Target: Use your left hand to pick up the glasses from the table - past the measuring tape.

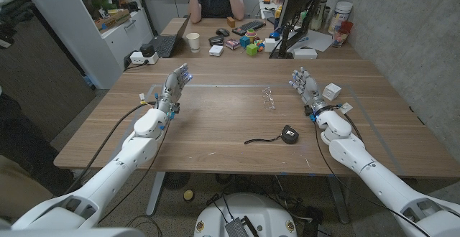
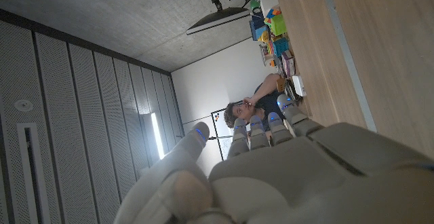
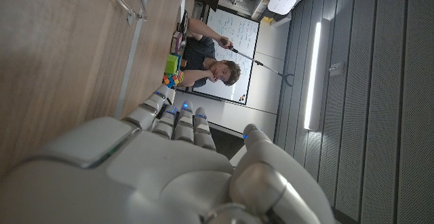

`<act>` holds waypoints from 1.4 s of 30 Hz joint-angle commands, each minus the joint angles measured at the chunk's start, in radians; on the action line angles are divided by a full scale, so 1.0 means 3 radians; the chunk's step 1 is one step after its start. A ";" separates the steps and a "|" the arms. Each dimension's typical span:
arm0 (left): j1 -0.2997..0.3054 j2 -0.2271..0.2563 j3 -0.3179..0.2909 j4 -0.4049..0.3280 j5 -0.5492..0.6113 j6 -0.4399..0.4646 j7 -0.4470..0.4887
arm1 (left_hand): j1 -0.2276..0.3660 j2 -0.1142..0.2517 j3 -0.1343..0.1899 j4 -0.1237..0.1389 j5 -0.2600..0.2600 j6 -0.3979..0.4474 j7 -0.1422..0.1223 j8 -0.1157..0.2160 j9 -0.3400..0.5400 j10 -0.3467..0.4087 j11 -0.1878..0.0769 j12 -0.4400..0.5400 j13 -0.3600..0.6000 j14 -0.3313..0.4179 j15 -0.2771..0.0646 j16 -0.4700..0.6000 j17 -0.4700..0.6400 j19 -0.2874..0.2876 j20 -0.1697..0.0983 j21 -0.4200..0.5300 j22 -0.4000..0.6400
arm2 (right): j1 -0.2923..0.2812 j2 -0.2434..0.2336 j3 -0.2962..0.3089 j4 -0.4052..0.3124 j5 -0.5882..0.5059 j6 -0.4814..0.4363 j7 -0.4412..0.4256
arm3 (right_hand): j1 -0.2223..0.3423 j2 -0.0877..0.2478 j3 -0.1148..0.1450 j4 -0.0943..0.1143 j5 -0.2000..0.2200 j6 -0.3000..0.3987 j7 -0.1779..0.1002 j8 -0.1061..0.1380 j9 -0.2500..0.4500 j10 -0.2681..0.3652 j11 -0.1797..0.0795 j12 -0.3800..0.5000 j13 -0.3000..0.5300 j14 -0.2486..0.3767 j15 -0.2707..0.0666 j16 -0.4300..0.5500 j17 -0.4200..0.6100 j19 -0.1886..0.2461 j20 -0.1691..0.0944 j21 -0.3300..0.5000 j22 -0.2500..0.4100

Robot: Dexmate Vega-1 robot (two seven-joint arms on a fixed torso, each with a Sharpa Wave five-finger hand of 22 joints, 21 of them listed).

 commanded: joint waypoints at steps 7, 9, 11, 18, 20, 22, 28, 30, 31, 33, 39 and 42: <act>-0.0110 0.0071 0.0039 -0.0135 0.0353 -0.0033 0.0265 | 0.0170 0.0000 0.0005 -0.0182 -0.0019 0.0158 -0.0229 0.0044 0.0013 0.0056 -0.0029 0.0017 0.0010 0.0053 -0.0007 -0.0009 0.0000 0.0042 0.0027 -0.0034 0.0016 | 0.0012 0.0024 0.0020 0.0069 0.0011 0.0086 0.0071 | 0.0025 -0.0021 0.0024 -0.0013 0.0016 0.0038 0.0004 0.0023 0.0018 0.0035 0.0004 0.0020 0.0018 -0.0001 0.0037 0.0019 0.0008 0.0022 0.0000 0.0018 0.0006; -0.0128 0.0075 0.0044 -0.0136 0.0385 -0.0046 0.0275 | 0.0204 0.0017 0.0010 -0.0215 -0.0018 0.0206 -0.0239 0.0051 0.0013 0.0072 -0.0034 0.0020 0.0010 0.0074 0.0004 -0.0004 0.0000 0.0057 0.0039 -0.0038 0.0017 | 0.0019 0.0028 0.0019 0.0082 0.0012 0.0093 0.0083 | 0.0024 -0.0022 0.0024 -0.0013 0.0016 0.0038 0.0004 0.0023 0.0018 0.0035 0.0003 0.0020 0.0018 -0.0002 0.0035 0.0019 0.0008 0.0021 0.0000 0.0018 0.0006; -0.0141 0.0089 0.0052 -0.0153 0.0450 -0.0047 0.0321 | 0.0228 0.0033 0.0016 -0.0236 -0.0017 0.0226 -0.0267 0.0051 0.0014 0.0077 -0.0033 0.0019 0.0011 0.0087 0.0003 -0.0001 0.0001 0.0074 0.0041 -0.0037 0.0018 | 0.0025 0.0026 0.0016 0.0088 0.0007 0.0098 0.0091 | 0.0024 -0.0023 0.0024 -0.0014 0.0015 0.0038 0.0003 0.0023 0.0018 0.0035 0.0009 0.0020 0.0018 -0.0001 0.0037 0.0019 0.0008 0.0022 0.0003 0.0018 0.0006; -0.0224 0.0147 0.0095 -0.0190 0.0639 -0.0018 0.0384 | 0.0288 0.0037 0.0015 -0.0303 -0.0020 0.0231 -0.0309 0.0033 0.0014 0.0101 -0.0061 0.0022 0.0011 0.0119 -0.0017 0.0003 0.0001 0.0116 0.0022 -0.0040 0.0018 | 0.0027 0.0018 0.0017 0.0083 0.0005 0.0116 0.0116 | 0.0022 -0.0027 0.0021 -0.0015 0.0015 0.0038 0.0007 0.0022 0.0018 0.0036 0.0008 0.0020 0.0018 0.0000 0.0036 0.0019 0.0008 0.0021 0.0006 0.0017 0.0006; -0.0240 0.0154 0.0096 -0.0214 0.0663 -0.0004 0.0401 | 0.0315 0.0034 0.0014 -0.0334 -0.0022 0.0224 -0.0310 0.0024 0.0015 0.0104 -0.0064 0.0020 0.0011 0.0135 -0.0023 0.0006 0.0001 0.0136 -0.0003 -0.0040 0.0018 | 0.0022 0.0012 0.0016 0.0069 0.0008 0.0116 0.0126 | 0.0021 -0.0029 0.0021 -0.0016 0.0015 0.0039 0.0006 0.0022 0.0018 0.0035 0.0009 0.0019 0.0018 0.0000 0.0037 0.0019 0.0009 0.0021 0.0006 0.0017 0.0006; -0.0258 0.0170 0.0101 -0.0242 0.0721 0.0012 0.0442 | 0.0341 0.0035 0.0015 -0.0362 -0.0023 0.0224 -0.0310 0.0020 0.0015 0.0108 -0.0058 0.0019 0.0011 0.0151 -0.0031 0.0008 0.0002 0.0149 -0.0016 -0.0043 0.0017 | 0.0017 0.0000 0.0009 0.0052 0.0005 0.0121 0.0152 | 0.0020 -0.0030 0.0020 -0.0016 0.0014 0.0040 0.0006 0.0023 0.0018 0.0035 0.0007 0.0019 0.0018 -0.0001 0.0037 0.0019 0.0009 0.0022 0.0006 0.0018 0.0006; -0.0324 0.0217 0.0132 -0.0316 0.0866 0.0067 0.0490 | 0.0380 0.0031 0.0013 -0.0407 -0.0025 0.0219 -0.0319 0.0012 0.0015 0.0120 -0.0069 0.0020 0.0011 0.0161 -0.0041 0.0006 0.0002 0.0169 -0.0026 -0.0047 0.0016 | 0.0022 -0.0023 -0.0010 0.0009 -0.0028 0.0151 0.0197 | 0.0016 -0.0035 0.0016 -0.0016 0.0014 0.0041 0.0008 0.0023 0.0018 0.0034 0.0009 0.0019 0.0018 0.0001 0.0041 0.0020 0.0009 0.0023 0.0008 0.0018 0.0006; -0.0346 0.0224 0.0145 -0.0333 0.0909 0.0077 0.0500 | 0.0397 0.0027 0.0011 -0.0426 -0.0026 0.0210 -0.0326 0.0007 0.0015 0.0123 -0.0073 0.0019 0.0011 0.0168 -0.0046 0.0007 0.0002 0.0173 -0.0025 -0.0051 0.0016 | 0.0019 -0.0030 -0.0010 -0.0006 -0.0038 0.0155 0.0192 | 0.0015 -0.0037 0.0015 -0.0016 0.0013 0.0042 0.0009 0.0023 0.0018 0.0034 0.0010 0.0019 0.0018 0.0001 0.0039 0.0020 0.0009 0.0021 0.0011 0.0017 0.0006; -0.0358 0.0227 0.0151 -0.0341 0.0924 0.0081 0.0497 | 0.0400 0.0026 0.0011 -0.0430 -0.0026 0.0210 -0.0326 0.0007 0.0015 0.0124 -0.0071 0.0019 0.0011 0.0168 -0.0046 0.0006 0.0002 0.0174 -0.0026 -0.0051 0.0016 | 0.0018 -0.0030 -0.0009 -0.0009 -0.0040 0.0160 0.0192 | 0.0015 -0.0037 0.0015 -0.0016 0.0013 0.0042 0.0009 0.0023 0.0018 0.0035 0.0008 0.0019 0.0018 0.0000 0.0041 0.0019 0.0009 0.0022 0.0009 0.0017 0.0006; -0.0381 0.0236 0.0165 -0.0360 0.0974 0.0087 0.0508 | 0.0410 0.0023 0.0009 -0.0442 -0.0027 0.0201 -0.0331 0.0002 0.0015 0.0127 -0.0075 0.0019 0.0011 0.0169 -0.0048 0.0005 0.0002 0.0176 -0.0027 -0.0054 0.0016 | 0.0013 -0.0038 -0.0008 -0.0019 -0.0045 0.0164 0.0190 | 0.0014 -0.0038 0.0014 -0.0016 0.0013 0.0042 0.0010 0.0023 0.0018 0.0035 0.0007 0.0019 0.0018 0.0001 0.0041 0.0020 0.0010 0.0022 0.0010 0.0017 0.0006; -0.0453 0.0286 0.0218 -0.0450 0.1165 0.0148 0.0544 | 0.0451 0.0002 -0.0002 -0.0494 -0.0029 0.0184 -0.0360 -0.0006 0.0016 0.0125 -0.0114 0.0014 0.0012 0.0175 -0.0061 0.0002 0.0003 0.0188 -0.0035 -0.0064 0.0014 | -0.0007 -0.0051 0.0000 -0.0038 -0.0053 0.0187 0.0188 | 0.0011 -0.0042 0.0012 -0.0016 0.0013 0.0043 0.0010 0.0023 0.0018 0.0033 0.0011 0.0019 0.0018 0.0004 0.0041 0.0021 0.0010 0.0023 0.0013 0.0017 0.0006; -0.0478 0.0302 0.0233 -0.0501 0.1240 0.0185 0.0571 | 0.0466 -0.0017 -0.0011 -0.0519 -0.0030 0.0177 -0.0373 -0.0008 0.0016 0.0125 -0.0120 0.0012 0.0012 0.0181 -0.0069 0.0002 0.0004 0.0201 -0.0041 -0.0067 0.0014 | -0.0011 -0.0051 0.0002 -0.0040 -0.0051 0.0196 0.0193 | 0.0009 -0.0043 0.0011 -0.0016 0.0013 0.0044 0.0011 0.0023 0.0018 0.0035 0.0011 0.0019 0.0018 0.0005 0.0041 0.0021 0.0010 0.0023 0.0014 0.0017 0.0006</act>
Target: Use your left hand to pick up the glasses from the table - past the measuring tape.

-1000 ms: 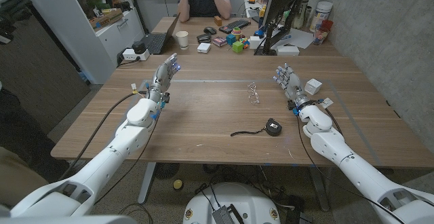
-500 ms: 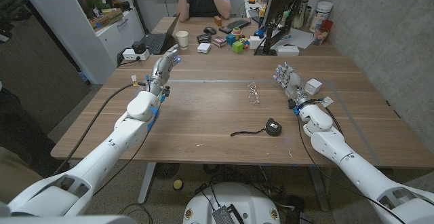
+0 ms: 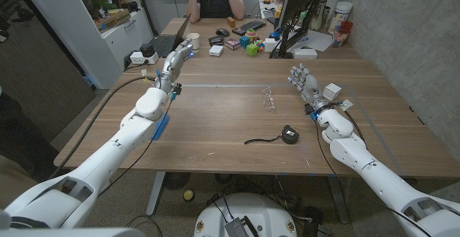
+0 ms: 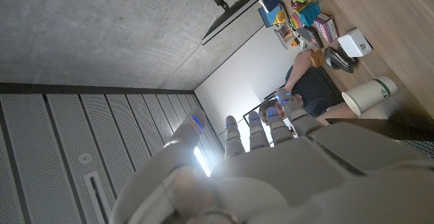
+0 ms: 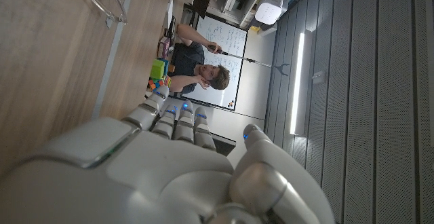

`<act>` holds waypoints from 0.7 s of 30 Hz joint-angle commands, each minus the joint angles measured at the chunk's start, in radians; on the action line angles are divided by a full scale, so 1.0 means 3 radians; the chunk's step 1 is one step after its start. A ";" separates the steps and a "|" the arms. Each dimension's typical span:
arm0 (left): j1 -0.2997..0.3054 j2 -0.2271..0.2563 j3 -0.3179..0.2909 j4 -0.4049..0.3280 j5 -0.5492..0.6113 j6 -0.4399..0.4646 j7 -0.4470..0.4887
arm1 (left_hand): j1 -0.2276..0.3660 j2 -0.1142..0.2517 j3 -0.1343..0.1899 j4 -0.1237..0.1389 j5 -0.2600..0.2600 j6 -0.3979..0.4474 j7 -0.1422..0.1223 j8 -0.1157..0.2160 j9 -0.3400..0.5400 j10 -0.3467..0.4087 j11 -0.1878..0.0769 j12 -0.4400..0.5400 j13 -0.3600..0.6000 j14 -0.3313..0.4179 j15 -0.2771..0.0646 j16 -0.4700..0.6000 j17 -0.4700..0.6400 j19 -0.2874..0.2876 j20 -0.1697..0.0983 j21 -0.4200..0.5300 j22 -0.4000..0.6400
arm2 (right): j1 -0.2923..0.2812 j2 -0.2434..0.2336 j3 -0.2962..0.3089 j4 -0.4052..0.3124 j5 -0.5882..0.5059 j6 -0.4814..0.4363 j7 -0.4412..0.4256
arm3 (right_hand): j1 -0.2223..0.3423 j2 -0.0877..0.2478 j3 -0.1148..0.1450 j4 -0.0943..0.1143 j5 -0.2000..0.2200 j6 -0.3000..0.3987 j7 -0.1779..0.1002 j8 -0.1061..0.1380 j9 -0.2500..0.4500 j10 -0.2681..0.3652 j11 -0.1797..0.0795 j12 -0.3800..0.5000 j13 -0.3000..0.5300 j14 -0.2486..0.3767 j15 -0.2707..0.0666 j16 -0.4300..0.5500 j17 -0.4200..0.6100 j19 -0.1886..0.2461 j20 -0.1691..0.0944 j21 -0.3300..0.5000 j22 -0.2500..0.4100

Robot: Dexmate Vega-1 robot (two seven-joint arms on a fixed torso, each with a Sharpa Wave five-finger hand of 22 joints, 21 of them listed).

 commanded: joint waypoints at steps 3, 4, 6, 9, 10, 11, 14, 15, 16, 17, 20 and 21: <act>-0.0145 0.0091 0.0084 -0.0211 0.0399 0.0141 0.0122 | 0.0066 -0.0055 -0.0004 -0.0071 -0.0007 -0.0012 -0.0061 -0.0005 0.0017 0.0015 -0.0035 0.0011 0.0013 0.0024 -0.0009 0.0003 0.0004 0.0053 -0.0019 -0.0010 0.0014 | -0.0031 -0.0028 -0.0001 -0.0044 -0.0022 0.0047 0.0022 | 0.0008 -0.0045 0.0009 -0.0016 0.0013 0.0027 -0.0007 0.0023 0.0019 0.0034 0.0012 0.0019 0.0019 -0.0008 0.0029 0.0021 0.0010 0.0024 0.0015 0.0018 0.0006; -0.0150 0.0095 0.0084 -0.0228 0.0418 0.0148 0.0132 | 0.0069 -0.0058 -0.0005 -0.0075 -0.0007 -0.0012 -0.0063 -0.0005 0.0017 0.0016 -0.0035 0.0011 0.0013 0.0028 -0.0010 0.0004 0.0004 0.0057 -0.0020 -0.0009 0.0014 | -0.0031 -0.0028 -0.0002 -0.0045 -0.0019 0.0046 0.0026 | 0.0008 -0.0045 0.0009 -0.0016 0.0013 0.0026 -0.0007 0.0023 0.0019 0.0033 0.0008 0.0018 0.0019 -0.0007 0.0029 0.0021 0.0010 0.0024 0.0015 0.0018 0.0006; -0.0162 0.0108 0.0087 -0.0260 0.0459 0.0162 0.0144 | 0.0078 -0.0069 -0.0011 -0.0088 -0.0007 -0.0012 -0.0066 -0.0004 0.0017 0.0023 -0.0046 0.0013 0.0013 0.0033 -0.0011 0.0005 0.0004 0.0067 -0.0018 -0.0010 0.0013 | -0.0031 -0.0030 -0.0004 -0.0045 -0.0021 0.0048 0.0031 | 0.0007 -0.0047 0.0008 -0.0016 0.0013 0.0028 -0.0008 0.0024 0.0019 0.0037 0.0009 0.0020 0.0019 -0.0007 0.0028 0.0021 0.0011 0.0025 0.0015 0.0018 0.0006; -0.0179 0.0126 0.0093 -0.0316 0.0551 0.0190 0.0190 | 0.0092 -0.0084 -0.0020 -0.0109 -0.0007 0.0001 -0.0061 0.0001 0.0018 0.0033 -0.0051 0.0016 0.0013 0.0044 -0.0014 0.0006 0.0004 0.0086 -0.0015 -0.0010 0.0013 | -0.0027 -0.0024 -0.0004 -0.0034 -0.0012 0.0061 0.0049 | 0.0005 -0.0048 0.0007 -0.0016 0.0013 0.0029 -0.0007 0.0024 0.0019 0.0037 0.0011 0.0020 0.0019 -0.0007 0.0027 0.0021 0.0011 0.0024 0.0015 0.0017 0.0006; -0.0189 0.0136 0.0098 -0.0329 0.0583 0.0194 0.0193 | 0.0097 -0.0087 -0.0022 -0.0114 -0.0007 0.0005 -0.0057 0.0003 0.0018 0.0041 -0.0056 0.0018 0.0013 0.0043 -0.0018 0.0006 0.0004 0.0087 -0.0015 -0.0011 0.0013 | -0.0027 -0.0023 -0.0004 -0.0032 -0.0015 0.0066 0.0050 | 0.0005 -0.0048 0.0007 -0.0016 0.0013 0.0029 -0.0009 0.0024 0.0019 0.0037 0.0012 0.0020 0.0019 -0.0005 0.0028 0.0022 0.0011 0.0024 0.0016 0.0017 0.0006; -0.0199 0.0144 0.0104 -0.0344 0.0631 0.0198 0.0213 | 0.0121 -0.0103 -0.0032 -0.0141 -0.0006 0.0049 -0.0041 0.0020 0.0020 0.0064 -0.0079 0.0025 0.0014 0.0061 -0.0023 0.0009 0.0005 0.0107 -0.0012 -0.0014 0.0013 | -0.0026 -0.0023 -0.0004 -0.0032 -0.0014 0.0069 0.0052 | 0.0005 -0.0048 0.0007 -0.0016 0.0013 0.0030 -0.0006 0.0024 0.0019 0.0034 0.0009 0.0018 0.0019 -0.0006 0.0028 0.0022 0.0011 0.0024 0.0015 0.0017 0.0006; -0.0228 0.0160 0.0124 -0.0389 0.0750 0.0225 0.0255 | 0.0149 -0.0113 -0.0041 -0.0168 -0.0005 0.0063 -0.0042 0.0022 0.0022 0.0076 -0.0112 0.0025 0.0014 0.0079 -0.0038 0.0011 0.0005 0.0128 -0.0017 -0.0017 0.0013 | -0.0025 -0.0020 -0.0002 -0.0027 -0.0015 0.0081 0.0055 | 0.0003 -0.0049 0.0006 -0.0016 0.0013 0.0030 -0.0006 0.0024 0.0019 0.0034 0.0009 0.0019 0.0019 -0.0006 0.0030 0.0021 0.0011 0.0024 0.0016 0.0017 0.0006; -0.0240 0.0163 0.0129 -0.0395 0.0778 0.0226 0.0258 | 0.0152 -0.0114 -0.0042 -0.0171 -0.0005 0.0062 -0.0042 0.0021 0.0022 0.0075 -0.0113 0.0025 0.0014 0.0080 -0.0038 0.0011 0.0005 0.0131 -0.0017 -0.0017 0.0013 | -0.0024 -0.0020 -0.0002 -0.0026 -0.0012 0.0080 0.0059 | 0.0003 -0.0049 0.0006 -0.0016 0.0013 0.0029 -0.0007 0.0024 0.0019 0.0034 0.0009 0.0019 0.0018 -0.0005 0.0029 0.0022 0.0011 0.0025 0.0016 0.0018 0.0006; -0.0249 0.0167 0.0133 -0.0413 0.0805 0.0238 0.0264 | 0.0155 -0.0115 -0.0043 -0.0173 -0.0004 0.0061 -0.0042 0.0021 0.0022 0.0074 -0.0115 0.0024 0.0014 0.0082 -0.0039 0.0011 0.0005 0.0132 -0.0017 -0.0017 0.0013 | -0.0024 -0.0022 -0.0002 -0.0025 -0.0010 0.0080 0.0065 | 0.0002 -0.0049 0.0006 -0.0016 0.0013 0.0029 -0.0007 0.0024 0.0019 0.0034 0.0009 0.0018 0.0018 -0.0005 0.0029 0.0022 0.0011 0.0025 0.0016 0.0018 0.0006; -0.0259 0.0171 0.0138 -0.0426 0.0842 0.0246 0.0278 | 0.0158 -0.0117 -0.0044 -0.0176 -0.0004 0.0058 -0.0046 0.0019 0.0022 0.0073 -0.0115 0.0024 0.0014 0.0081 -0.0039 0.0010 0.0005 0.0134 -0.0015 -0.0018 0.0013 | -0.0026 -0.0022 -0.0001 -0.0025 -0.0014 0.0086 0.0062 | 0.0002 -0.0049 0.0005 -0.0016 0.0013 0.0029 -0.0007 0.0024 0.0019 0.0036 0.0009 0.0019 0.0018 -0.0005 0.0029 0.0022 0.0011 0.0026 0.0016 0.0018 0.0006; -0.0289 0.0179 0.0153 -0.0467 0.0938 0.0279 0.0308 | 0.0172 -0.0121 -0.0048 -0.0188 -0.0003 0.0057 -0.0056 0.0018 0.0023 0.0072 -0.0122 0.0021 0.0014 0.0081 -0.0044 0.0008 0.0006 0.0139 -0.0017 -0.0021 0.0012 | -0.0033 -0.0027 0.0003 -0.0027 -0.0013 0.0095 0.0065 | 0.0000 -0.0051 0.0004 -0.0016 0.0013 0.0031 -0.0006 0.0024 0.0019 0.0039 0.0013 0.0020 0.0018 -0.0006 0.0028 0.0021 0.0011 0.0026 0.0018 0.0018 0.0006; -0.0299 0.0183 0.0159 -0.0482 0.0982 0.0297 0.0326 | 0.0175 -0.0122 -0.0049 -0.0190 -0.0003 0.0056 -0.0060 0.0017 0.0023 0.0069 -0.0122 0.0020 0.0014 0.0080 -0.0045 0.0007 0.0006 0.0139 -0.0017 -0.0022 0.0012 | -0.0037 -0.0027 0.0005 -0.0029 -0.0015 0.0099 0.0060 | 0.0000 -0.0051 0.0004 -0.0016 0.0013 0.0031 -0.0006 0.0024 0.0019 0.0038 0.0012 0.0020 0.0018 -0.0005 0.0030 0.0022 0.0011 0.0025 0.0017 0.0017 0.0006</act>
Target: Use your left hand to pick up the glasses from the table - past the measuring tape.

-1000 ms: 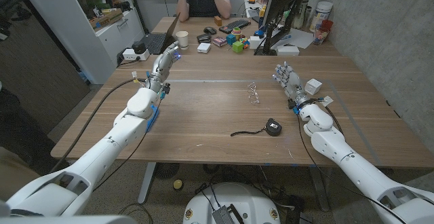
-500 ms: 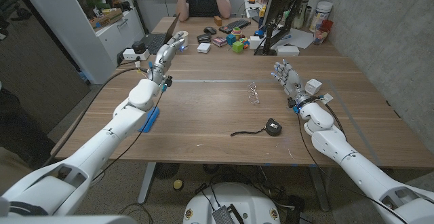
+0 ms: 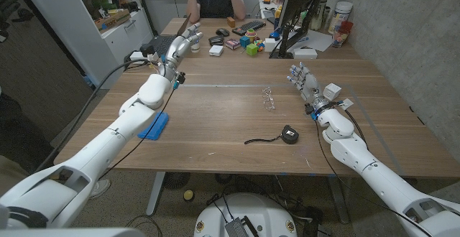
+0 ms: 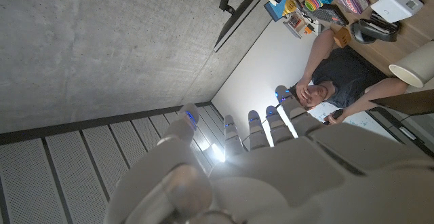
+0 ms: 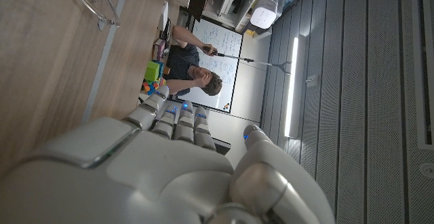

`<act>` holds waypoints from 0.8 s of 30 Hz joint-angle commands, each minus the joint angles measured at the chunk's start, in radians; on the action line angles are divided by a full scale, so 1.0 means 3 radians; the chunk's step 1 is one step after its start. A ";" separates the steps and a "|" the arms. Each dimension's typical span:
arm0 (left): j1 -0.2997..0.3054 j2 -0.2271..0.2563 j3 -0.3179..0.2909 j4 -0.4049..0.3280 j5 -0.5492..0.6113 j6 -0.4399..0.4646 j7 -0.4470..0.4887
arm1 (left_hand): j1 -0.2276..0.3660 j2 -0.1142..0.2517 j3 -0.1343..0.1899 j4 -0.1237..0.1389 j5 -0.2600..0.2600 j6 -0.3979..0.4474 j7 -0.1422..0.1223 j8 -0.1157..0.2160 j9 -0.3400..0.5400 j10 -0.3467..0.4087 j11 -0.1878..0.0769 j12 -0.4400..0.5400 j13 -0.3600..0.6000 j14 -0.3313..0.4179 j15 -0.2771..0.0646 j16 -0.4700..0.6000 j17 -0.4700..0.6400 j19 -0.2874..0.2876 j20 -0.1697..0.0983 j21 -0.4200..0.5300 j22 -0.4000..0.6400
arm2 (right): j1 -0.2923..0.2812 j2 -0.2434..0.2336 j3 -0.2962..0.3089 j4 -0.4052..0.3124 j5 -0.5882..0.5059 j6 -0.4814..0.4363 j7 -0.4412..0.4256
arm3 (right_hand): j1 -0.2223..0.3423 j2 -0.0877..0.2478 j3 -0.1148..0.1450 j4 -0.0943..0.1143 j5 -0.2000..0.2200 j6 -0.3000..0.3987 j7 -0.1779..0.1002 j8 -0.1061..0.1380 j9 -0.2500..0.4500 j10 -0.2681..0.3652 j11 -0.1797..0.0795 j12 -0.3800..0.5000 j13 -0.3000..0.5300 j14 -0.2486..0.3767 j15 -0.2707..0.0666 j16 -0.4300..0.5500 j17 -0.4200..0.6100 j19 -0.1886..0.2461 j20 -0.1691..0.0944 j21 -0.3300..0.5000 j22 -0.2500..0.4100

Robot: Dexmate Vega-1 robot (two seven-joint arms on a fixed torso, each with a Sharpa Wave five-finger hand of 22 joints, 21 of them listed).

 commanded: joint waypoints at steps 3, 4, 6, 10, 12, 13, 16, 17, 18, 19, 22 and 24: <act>-0.0135 0.0051 0.0064 -0.0189 0.0459 0.0146 0.0158 | 0.0057 -0.0008 -0.0004 -0.0031 -0.0002 0.0019 -0.0017 0.0016 0.0006 0.0005 -0.0021 0.0019 0.0014 0.0021 0.0009 0.0006 0.0005 0.0044 -0.0006 -0.0012 0.0012 | -0.0023 -0.0009 0.0014 0.0000 0.0008 0.0048 0.0022 | 0.0012 -0.0038 0.0002 -0.0015 0.0013 0.0033 -0.0004 0.0024 0.0020 0.0041 0.0014 0.0021 0.0019 -0.0005 0.0027 0.0022 0.0011 0.0025 0.0017 0.0017 0.0006; -0.0150 0.0048 0.0069 -0.0203 0.0494 0.0162 0.0175 | 0.0066 -0.0012 -0.0007 -0.0038 -0.0001 0.0020 -0.0035 0.0016 0.0007 0.0006 -0.0022 0.0018 0.0014 0.0024 0.0007 0.0006 0.0005 0.0048 -0.0011 -0.0014 0.0012 | -0.0028 -0.0011 0.0017 -0.0001 0.0008 0.0055 0.0023 | 0.0011 -0.0039 0.0002 -0.0015 0.0013 0.0033 -0.0003 0.0024 0.0020 0.0041 0.0015 0.0021 0.0019 -0.0006 0.0028 0.0021 0.0011 0.0026 0.0018 0.0018 0.0006; -0.0155 0.0048 0.0069 -0.0220 0.0526 0.0183 0.0192 | 0.0076 -0.0016 -0.0011 -0.0045 0.0000 0.0026 -0.0039 0.0018 0.0007 0.0008 -0.0022 0.0018 0.0014 0.0033 0.0002 0.0008 0.0005 0.0058 -0.0014 -0.0015 0.0012 | -0.0028 -0.0009 0.0018 0.0004 0.0012 0.0061 0.0029 | 0.0010 -0.0040 0.0001 -0.0015 0.0013 0.0033 -0.0004 0.0024 0.0020 0.0041 0.0014 0.0021 0.0019 -0.0004 0.0030 0.0022 0.0011 0.0027 0.0016 0.0018 0.0006; -0.0164 0.0064 0.0077 -0.0318 0.0718 0.0287 0.0316 | 0.0155 -0.0042 -0.0030 -0.0090 0.0011 0.0040 -0.0092 0.0019 0.0009 0.0071 -0.0067 0.0035 0.0015 0.0088 -0.0023 0.0017 0.0005 0.0127 -0.0011 -0.0015 0.0011 | -0.0027 -0.0009 0.0020 0.0013 0.0017 0.0067 0.0039 | 0.0006 -0.0042 -0.0001 -0.0014 0.0013 0.0033 -0.0001 0.0024 0.0020 0.0041 0.0013 0.0021 0.0019 -0.0003 0.0029 0.0022 0.0012 0.0026 0.0016 0.0018 0.0006; -0.0175 0.0064 0.0079 -0.0332 0.0740 0.0299 0.0318 | 0.0181 -0.0059 -0.0043 -0.0100 0.0017 0.0051 -0.0124 0.0022 0.0010 0.0088 -0.0079 0.0038 0.0015 0.0109 -0.0042 0.0020 0.0005 0.0155 -0.0010 -0.0014 0.0011 | -0.0025 -0.0008 0.0019 0.0021 0.0022 0.0070 0.0050 | 0.0005 -0.0044 -0.0003 -0.0014 0.0013 0.0034 -0.0003 0.0024 0.0020 0.0041 0.0015 0.0020 0.0019 -0.0004 0.0031 0.0022 0.0012 0.0027 0.0017 0.0018 0.0006; -0.0182 0.0060 0.0080 -0.0338 0.0751 0.0309 0.0323 | 0.0189 -0.0064 -0.0047 -0.0103 0.0018 0.0057 -0.0136 0.0023 0.0011 0.0096 -0.0082 0.0040 0.0015 0.0113 -0.0044 0.0019 0.0005 0.0162 -0.0012 -0.0015 0.0011 | -0.0025 -0.0005 0.0020 0.0023 0.0027 0.0069 0.0053 | 0.0004 -0.0044 -0.0003 -0.0014 0.0013 0.0034 -0.0001 0.0024 0.0020 0.0041 0.0013 0.0020 0.0019 -0.0002 0.0030 0.0022 0.0012 0.0027 0.0018 0.0018 0.0006; -0.0213 0.0055 0.0094 -0.0349 0.0798 0.0330 0.0326 | 0.0202 -0.0072 -0.0054 -0.0106 0.0021 0.0066 -0.0144 0.0025 0.0011 0.0100 -0.0089 0.0040 0.0016 0.0116 -0.0045 0.0018 0.0005 0.0170 -0.0005 -0.0017 0.0011 | -0.0016 -0.0002 0.0014 0.0038 0.0027 0.0075 0.0072 | 0.0002 -0.0046 -0.0005 -0.0013 0.0013 0.0045 0.0005 0.0028 0.0020 0.0044 0.0017 0.0022 0.0019 -0.0003 0.0033 0.0022 0.0012 0.0027 0.0020 0.0017 0.0006; -0.0227 0.0053 0.0101 -0.0352 0.0814 0.0339 0.0322 | 0.0209 -0.0077 -0.0058 -0.0108 0.0022 0.0064 -0.0155 0.0023 0.0011 0.0101 -0.0083 0.0039 0.0016 0.0116 -0.0047 0.0016 0.0005 0.0172 -0.0005 -0.0019 0.0011 | -0.0014 -0.0001 0.0013 0.0041 0.0026 0.0078 0.0076 | 0.0001 -0.0046 -0.0005 -0.0013 0.0013 0.0045 0.0004 0.0028 0.0020 0.0046 0.0017 0.0022 0.0019 -0.0004 0.0032 0.0022 0.0012 0.0027 0.0019 0.0018 0.0006; -0.0243 0.0053 0.0110 -0.0355 0.0826 0.0344 0.0310 | 0.0214 -0.0081 -0.0061 -0.0109 0.0023 0.0065 -0.0157 0.0023 0.0011 0.0101 -0.0084 0.0038 0.0016 0.0117 -0.0050 0.0016 0.0005 0.0174 -0.0008 -0.0021 0.0011 | -0.0014 0.0000 0.0013 0.0042 0.0025 0.0082 0.0076 | 0.0000 -0.0046 -0.0006 -0.0013 0.0013 0.0047 0.0005 0.0029 0.0020 0.0045 0.0016 0.0022 0.0019 -0.0003 0.0030 0.0022 0.0012 0.0027 0.0019 0.0017 0.0006; -0.0261 0.0052 0.0120 -0.0356 0.0847 0.0350 0.0305 | 0.0218 -0.0085 -0.0064 -0.0110 0.0024 0.0069 -0.0160 0.0024 0.0011 0.0101 -0.0083 0.0037 0.0016 0.0118 -0.0050 0.0015 0.0005 0.0178 -0.0008 -0.0021 0.0011 | -0.0014 0.0000 0.0012 0.0043 0.0025 0.0082 0.0077 | -0.0001 -0.0047 -0.0006 -0.0013 0.0014 0.0047 0.0002 0.0029 0.0020 0.0045 0.0018 0.0022 0.0019 -0.0001 0.0031 0.0023 0.0012 0.0027 0.0020 0.0017 0.0006; -0.0318 0.0054 0.0150 -0.0366 0.0929 0.0367 0.0298 | 0.0233 -0.0095 -0.0072 -0.0113 0.0027 0.0067 -0.0170 0.0022 0.0012 0.0088 -0.0096 0.0030 0.0016 0.0113 -0.0053 0.0010 0.0005 0.0182 -0.0007 -0.0026 0.0011 | -0.0018 0.0000 0.0014 0.0044 0.0023 0.0096 0.0081 | -0.0002 -0.0048 -0.0007 -0.0013 0.0014 0.0050 0.0004 0.0029 0.0020 0.0048 0.0022 0.0023 0.0019 0.0000 0.0032 0.0023 0.0012 0.0028 0.0019 0.0018 0.0006; -0.0361 0.0047 0.0171 -0.0372 0.0978 0.0384 0.0292 | 0.0264 -0.0115 -0.0087 -0.0118 0.0034 0.0062 -0.0188 0.0017 0.0012 0.0073 -0.0105 0.0021 0.0017 0.0104 -0.0063 0.0002 0.0006 0.0186 -0.0007 -0.0037 0.0011 | -0.0023 -0.0003 0.0017 0.0041 0.0024 0.0105 0.0086 | -0.0003 -0.0049 -0.0008 -0.0013 0.0014 0.0051 0.0002 0.0030 0.0020 0.0047 0.0021 0.0022 0.0019 0.0000 0.0033 0.0023 0.0012 0.0029 0.0020 0.0018 0.0006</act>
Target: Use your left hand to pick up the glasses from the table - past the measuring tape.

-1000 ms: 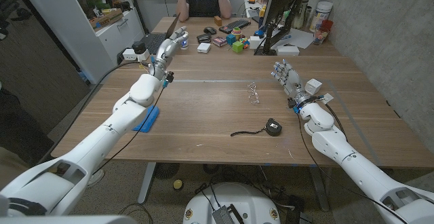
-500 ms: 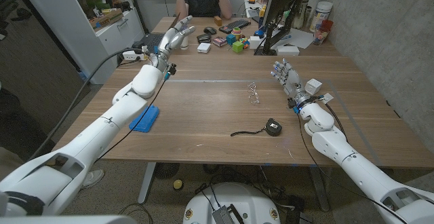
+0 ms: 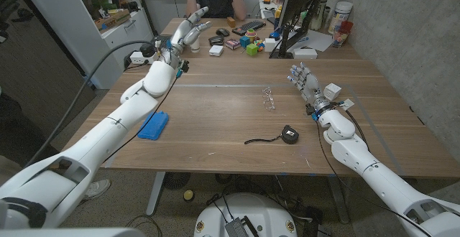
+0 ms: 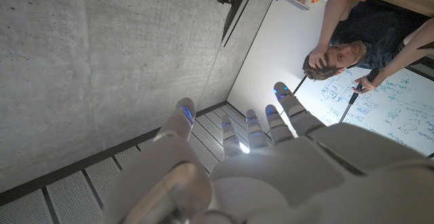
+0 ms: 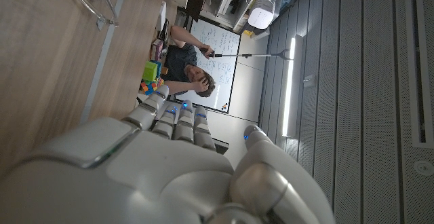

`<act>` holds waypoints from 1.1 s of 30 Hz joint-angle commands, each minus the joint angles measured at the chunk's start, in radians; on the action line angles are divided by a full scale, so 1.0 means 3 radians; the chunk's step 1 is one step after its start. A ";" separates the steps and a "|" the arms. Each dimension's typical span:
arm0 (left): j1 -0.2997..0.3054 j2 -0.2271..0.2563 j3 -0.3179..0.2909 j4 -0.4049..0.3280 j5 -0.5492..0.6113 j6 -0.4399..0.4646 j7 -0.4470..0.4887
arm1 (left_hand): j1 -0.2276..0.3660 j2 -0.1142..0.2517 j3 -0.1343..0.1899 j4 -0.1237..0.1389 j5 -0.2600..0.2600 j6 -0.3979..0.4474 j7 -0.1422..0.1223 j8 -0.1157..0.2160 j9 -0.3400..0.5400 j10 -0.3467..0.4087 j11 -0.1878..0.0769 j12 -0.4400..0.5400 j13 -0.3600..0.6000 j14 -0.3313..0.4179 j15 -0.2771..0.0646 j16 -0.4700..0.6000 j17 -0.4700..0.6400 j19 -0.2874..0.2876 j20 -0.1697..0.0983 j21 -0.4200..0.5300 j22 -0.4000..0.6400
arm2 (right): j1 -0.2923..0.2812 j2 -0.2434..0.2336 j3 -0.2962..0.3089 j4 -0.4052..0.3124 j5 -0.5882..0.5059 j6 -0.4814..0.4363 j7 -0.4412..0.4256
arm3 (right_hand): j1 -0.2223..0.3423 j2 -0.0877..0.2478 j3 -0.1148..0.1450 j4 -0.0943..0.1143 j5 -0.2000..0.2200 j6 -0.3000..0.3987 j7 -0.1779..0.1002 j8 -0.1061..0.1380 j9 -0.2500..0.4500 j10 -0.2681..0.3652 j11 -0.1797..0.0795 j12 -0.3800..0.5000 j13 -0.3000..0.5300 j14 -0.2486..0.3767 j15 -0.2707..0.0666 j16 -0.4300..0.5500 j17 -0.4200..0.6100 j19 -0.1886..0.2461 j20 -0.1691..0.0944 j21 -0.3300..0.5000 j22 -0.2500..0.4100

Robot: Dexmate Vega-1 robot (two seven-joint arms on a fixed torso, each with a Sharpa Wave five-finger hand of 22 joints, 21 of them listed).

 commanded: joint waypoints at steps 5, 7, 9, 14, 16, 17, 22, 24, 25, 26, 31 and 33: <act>-0.0290 -0.0016 0.0150 -0.0060 0.0426 0.0133 -0.0012 | 0.0158 -0.0080 -0.0059 -0.0029 0.0054 -0.0032 -0.0115 0.0003 0.0014 -0.0034 -0.0043 -0.0024 0.0018 0.0003 -0.0035 -0.0011 0.0006 0.0049 -0.0025 -0.0051 0.0010 | -0.0020 -0.0008 0.0010 -0.0003 0.0002 0.0049 0.0030 | 0.0007 -0.0038 -0.0010 -0.0013 0.0014 0.0029 -0.0010 0.0029 0.0003 0.0030 -0.0001 0.0023 0.0019 0.0003 0.0034 0.0024 0.0012 0.0019 0.0010 0.0018 0.0006; -0.0333 -0.0030 0.0175 -0.0060 0.0481 0.0157 -0.0013 | 0.0188 -0.0097 -0.0071 -0.0031 0.0060 -0.0042 -0.0126 0.0000 0.0014 -0.0045 -0.0053 -0.0029 0.0019 -0.0008 -0.0040 -0.0016 0.0006 0.0053 -0.0025 -0.0060 0.0010 | -0.0027 -0.0016 0.0012 -0.0013 0.0003 0.0047 0.0032 | 0.0006 -0.0039 -0.0012 -0.0013 0.0014 0.0030 -0.0010 0.0029 0.0003 0.0031 0.0002 0.0023 0.0019 0.0003 0.0032 0.0024 0.0012 0.0018 0.0011 0.0018 0.0006; -0.0364 -0.0038 0.0196 -0.0081 0.0545 0.0196 -0.0004 | 0.0208 -0.0107 -0.0078 -0.0031 0.0065 -0.0049 -0.0129 -0.0001 0.0015 -0.0049 -0.0061 -0.0031 0.0019 -0.0012 -0.0042 -0.0017 0.0006 0.0057 -0.0026 -0.0066 0.0010 | -0.0034 -0.0019 0.0014 -0.0017 0.0008 0.0051 0.0037 | 0.0006 -0.0041 -0.0012 -0.0013 0.0015 0.0032 -0.0009 0.0030 0.0003 0.0031 0.0004 0.0023 0.0019 0.0003 0.0033 0.0023 0.0012 0.0019 0.0011 0.0018 0.0006; -0.0442 -0.0048 0.0255 -0.0131 0.0693 0.0280 -0.0018 | 0.0313 -0.0158 -0.0113 -0.0037 0.0090 -0.0046 -0.0131 0.0005 0.0017 -0.0030 -0.0071 -0.0024 0.0019 0.0042 -0.0070 0.0000 0.0006 0.0146 -0.0030 -0.0064 0.0010 | -0.0046 -0.0030 0.0016 -0.0030 0.0011 0.0064 0.0057 | 0.0004 -0.0043 -0.0014 -0.0014 0.0015 0.0033 -0.0009 0.0030 0.0003 0.0033 -0.0003 0.0023 0.0019 0.0003 0.0034 0.0023 0.0012 0.0019 0.0013 0.0018 0.0006; -0.0472 -0.0050 0.0280 -0.0153 0.0761 0.0317 -0.0020 | 0.0365 -0.0183 -0.0129 -0.0038 0.0101 -0.0040 -0.0132 0.0009 0.0017 -0.0012 -0.0080 -0.0018 0.0020 0.0073 -0.0094 0.0007 0.0007 0.0171 -0.0035 -0.0070 0.0010 | -0.0052 -0.0039 0.0016 -0.0045 0.0003 0.0069 0.0059 | 0.0003 -0.0044 -0.0015 -0.0014 0.0015 0.0035 -0.0008 0.0030 0.0004 0.0034 -0.0001 0.0023 0.0019 0.0003 0.0035 0.0023 0.0012 0.0020 0.0012 0.0018 0.0006; -0.0490 -0.0050 0.0293 -0.0158 0.0782 0.0324 -0.0035 | 0.0389 -0.0196 -0.0138 -0.0038 0.0105 -0.0040 -0.0132 0.0010 0.0018 -0.0006 -0.0088 -0.0016 0.0020 0.0075 -0.0101 0.0006 0.0007 0.0180 -0.0040 -0.0074 0.0010 | -0.0055 -0.0042 0.0016 -0.0053 0.0001 0.0069 0.0058 | 0.0002 -0.0045 -0.0016 -0.0014 0.0015 0.0036 -0.0005 0.0030 0.0004 0.0034 -0.0001 0.0024 0.0019 0.0002 0.0035 0.0022 0.0012 0.0020 0.0013 0.0018 0.0006; -0.0588 -0.0054 0.0366 -0.0169 0.0907 0.0353 -0.0102 | 0.0434 -0.0226 -0.0158 -0.0038 0.0114 -0.0043 -0.0133 0.0009 0.0018 -0.0007 -0.0101 -0.0019 0.0020 0.0078 -0.0096 0.0002 0.0008 0.0195 -0.0035 -0.0083 0.0010 | -0.0068 -0.0060 0.0013 -0.0081 -0.0005 0.0071 0.0069 | -0.0001 -0.0048 -0.0019 -0.0014 0.0016 0.0035 -0.0006 0.0029 0.0004 0.0035 0.0004 0.0024 0.0019 0.0005 0.0036 0.0023 0.0012 0.0022 0.0014 0.0019 0.0006; -0.0627 -0.0063 0.0392 -0.0160 0.0945 0.0346 -0.0125 | 0.0448 -0.0235 -0.0164 -0.0038 0.0117 -0.0047 -0.0133 0.0008 0.0019 -0.0015 -0.0099 -0.0022 0.0021 0.0071 -0.0093 -0.0002 0.0008 0.0193 -0.0035 -0.0088 0.0010 | -0.0075 -0.0070 0.0009 -0.0094 -0.0010 0.0068 0.0077 | -0.0002 -0.0050 -0.0020 -0.0015 0.0016 0.0036 -0.0006 0.0029 0.0004 0.0035 0.0003 0.0023 0.0019 0.0006 0.0037 0.0023 0.0011 0.0024 0.0014 0.0019 0.0006; -0.0647 -0.0067 0.0405 -0.0155 0.0965 0.0336 -0.0132 | 0.0460 -0.0244 -0.0169 -0.0038 0.0120 -0.0051 -0.0133 0.0007 0.0019 -0.0017 -0.0101 -0.0023 0.0021 0.0068 -0.0093 -0.0004 0.0008 0.0193 -0.0034 -0.0092 0.0010 | -0.0080 -0.0075 0.0008 -0.0103 -0.0014 0.0066 0.0076 | -0.0002 -0.0051 -0.0021 -0.0015 0.0016 0.0036 -0.0007 0.0029 0.0004 0.0036 0.0002 0.0024 0.0019 0.0005 0.0035 0.0023 0.0011 0.0024 0.0014 0.0019 0.0006; -0.0667 -0.0067 0.0420 -0.0155 0.0991 0.0334 -0.0147 | 0.0472 -0.0253 -0.0175 -0.0038 0.0122 -0.0057 -0.0133 0.0005 0.0019 -0.0022 -0.0102 -0.0025 0.0021 0.0067 -0.0097 -0.0005 0.0008 0.0195 -0.0035 -0.0096 0.0009 | -0.0084 -0.0079 0.0006 -0.0109 -0.0011 0.0066 0.0085 | -0.0003 -0.0051 -0.0021 -0.0015 0.0016 0.0037 -0.0006 0.0029 0.0004 0.0038 0.0003 0.0024 0.0019 0.0006 0.0037 0.0023 0.0011 0.0026 0.0013 0.0020 0.0006; -0.0782 -0.0071 0.0489 -0.0161 0.1117 0.0326 -0.0235 | 0.0519 -0.0286 -0.0200 -0.0034 0.0133 -0.0080 -0.0133 -0.0002 0.0019 -0.0058 -0.0110 -0.0039 0.0022 0.0044 -0.0094 -0.0015 0.0009 0.0193 -0.0039 -0.0114 0.0010 | -0.0108 -0.0100 0.0005 -0.0145 -0.0019 0.0067 0.0088 | -0.0005 -0.0053 -0.0023 -0.0015 0.0017 0.0040 -0.0001 0.0030 0.0004 0.0039 0.0005 0.0024 0.0019 0.0004 0.0036 0.0022 0.0011 0.0026 0.0014 0.0019 0.0006; -0.0829 -0.0075 0.0525 -0.0173 0.1215 0.0360 -0.0253 | 0.0538 -0.0299 -0.0211 -0.0031 0.0137 -0.0091 -0.0133 -0.0005 0.0019 -0.0067 -0.0107 -0.0042 0.0022 0.0030 -0.0100 -0.0020 0.0009 0.0188 -0.0033 -0.0123 0.0010 | -0.0119 -0.0102 0.0009 -0.0157 -0.0019 0.0070 0.0080 | -0.0006 -0.0055 -0.0024 -0.0015 0.0017 0.0041 -0.0003 0.0030 0.0004 0.0038 0.0005 0.0024 0.0019 0.0003 0.0036 0.0022 0.0011 0.0025 0.0016 0.0019 0.0006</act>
